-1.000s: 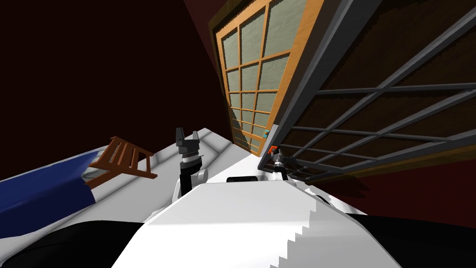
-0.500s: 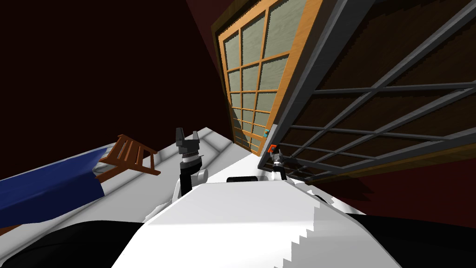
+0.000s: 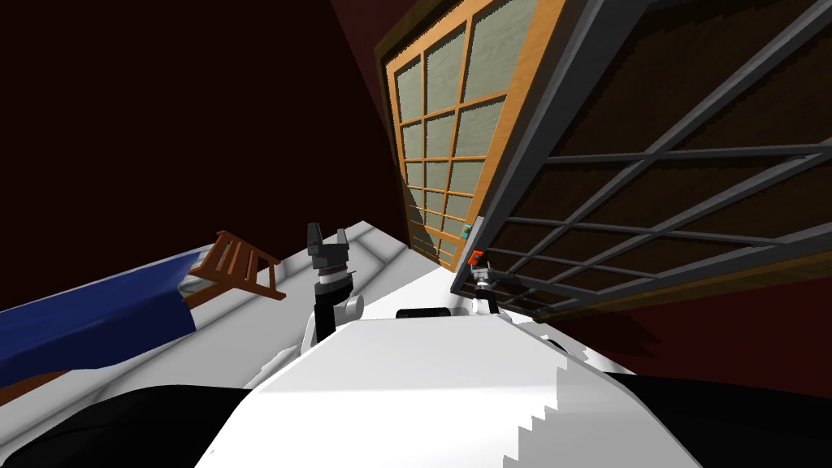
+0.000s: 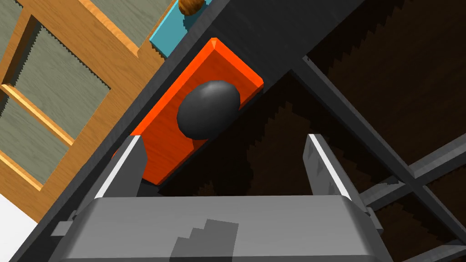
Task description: Pull the door open
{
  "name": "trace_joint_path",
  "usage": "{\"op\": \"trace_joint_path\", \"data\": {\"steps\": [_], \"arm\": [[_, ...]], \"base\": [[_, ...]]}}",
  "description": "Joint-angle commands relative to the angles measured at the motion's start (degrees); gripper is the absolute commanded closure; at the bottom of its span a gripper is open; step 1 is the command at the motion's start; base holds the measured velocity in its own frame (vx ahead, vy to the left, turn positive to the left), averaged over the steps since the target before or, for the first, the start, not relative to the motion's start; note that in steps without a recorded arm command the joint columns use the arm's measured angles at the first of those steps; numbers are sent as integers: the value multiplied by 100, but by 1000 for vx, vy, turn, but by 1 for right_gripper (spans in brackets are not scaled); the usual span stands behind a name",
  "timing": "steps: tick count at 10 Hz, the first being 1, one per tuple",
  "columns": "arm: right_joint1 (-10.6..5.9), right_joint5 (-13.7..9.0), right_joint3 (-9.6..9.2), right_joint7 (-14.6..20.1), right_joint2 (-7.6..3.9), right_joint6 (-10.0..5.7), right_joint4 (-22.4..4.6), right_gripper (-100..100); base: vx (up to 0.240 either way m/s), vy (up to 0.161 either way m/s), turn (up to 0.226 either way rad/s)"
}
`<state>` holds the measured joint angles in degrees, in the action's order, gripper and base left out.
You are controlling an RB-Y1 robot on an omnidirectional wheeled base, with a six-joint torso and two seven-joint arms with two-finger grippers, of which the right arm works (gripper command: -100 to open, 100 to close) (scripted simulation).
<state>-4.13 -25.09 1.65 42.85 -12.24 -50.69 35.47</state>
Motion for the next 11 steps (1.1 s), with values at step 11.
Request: {"op": "trace_joint_path", "data": {"steps": [11], "arm": [[-33, -712, -262, 1705, 175, 51, 134, -100]], "base": [[-54, -11, 41]]}}
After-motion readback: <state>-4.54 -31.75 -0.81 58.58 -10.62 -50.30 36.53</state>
